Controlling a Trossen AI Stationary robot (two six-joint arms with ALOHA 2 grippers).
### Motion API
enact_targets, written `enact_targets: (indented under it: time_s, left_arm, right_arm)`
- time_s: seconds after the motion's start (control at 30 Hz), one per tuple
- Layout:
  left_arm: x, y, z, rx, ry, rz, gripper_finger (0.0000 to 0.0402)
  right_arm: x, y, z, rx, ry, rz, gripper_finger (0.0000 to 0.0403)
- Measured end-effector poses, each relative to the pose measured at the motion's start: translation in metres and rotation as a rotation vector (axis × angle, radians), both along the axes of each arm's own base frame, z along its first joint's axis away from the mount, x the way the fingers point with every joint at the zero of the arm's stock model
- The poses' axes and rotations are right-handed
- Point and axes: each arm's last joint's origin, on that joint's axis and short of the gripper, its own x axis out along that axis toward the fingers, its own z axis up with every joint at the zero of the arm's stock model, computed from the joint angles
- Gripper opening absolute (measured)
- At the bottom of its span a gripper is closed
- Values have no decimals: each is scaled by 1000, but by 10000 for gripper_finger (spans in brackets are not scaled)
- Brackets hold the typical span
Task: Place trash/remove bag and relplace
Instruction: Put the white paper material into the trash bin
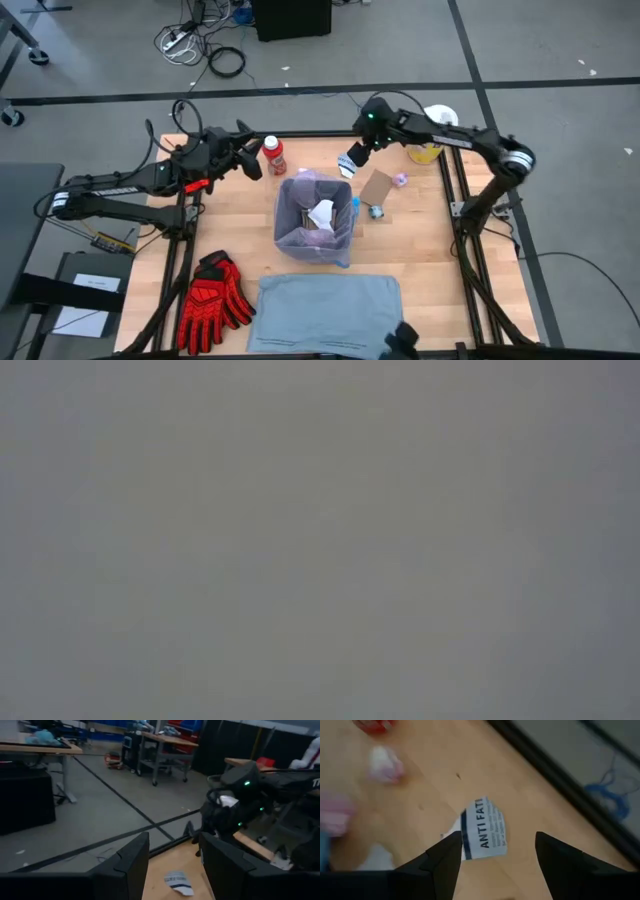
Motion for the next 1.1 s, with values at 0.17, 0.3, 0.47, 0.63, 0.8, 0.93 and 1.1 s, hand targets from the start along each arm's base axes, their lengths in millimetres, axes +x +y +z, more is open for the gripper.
enact_targets:
  time_s: [0.17, 0.3, 0.47, 0.63, 0.8, 0.93, 1.1]
  left_arm:
    - [4, 1, -3, -28, -14, 9, 184]
    - [9, 1, -6, -54, -14, 13, 184]
    - [14, 4, -13, -79, 10, 27, 184]
    - [17, 8, -15, -90, 6, 45, 184]
    - [16, 12, -14, -97, -1, 43, 184]
    - [16, 13, -14, -99, -2, 43, 184]
    - [16, 13, -14, -100, -4, 42, 184]
  right_arm:
    - [6, -25, -47, 98, 63, -5, 266]
    - [8, -32, -72, 138, 112, 28, 283]
    - [13, -35, -84, 151, 106, 70, 288]
    - [17, -35, -82, 175, 37, 123, 288]
    - [20, -37, -79, 153, -10, 141, 284]
    - [18, -40, -79, 142, -12, 121, 283]
    - [15, -44, -79, 144, -8, 91, 282]
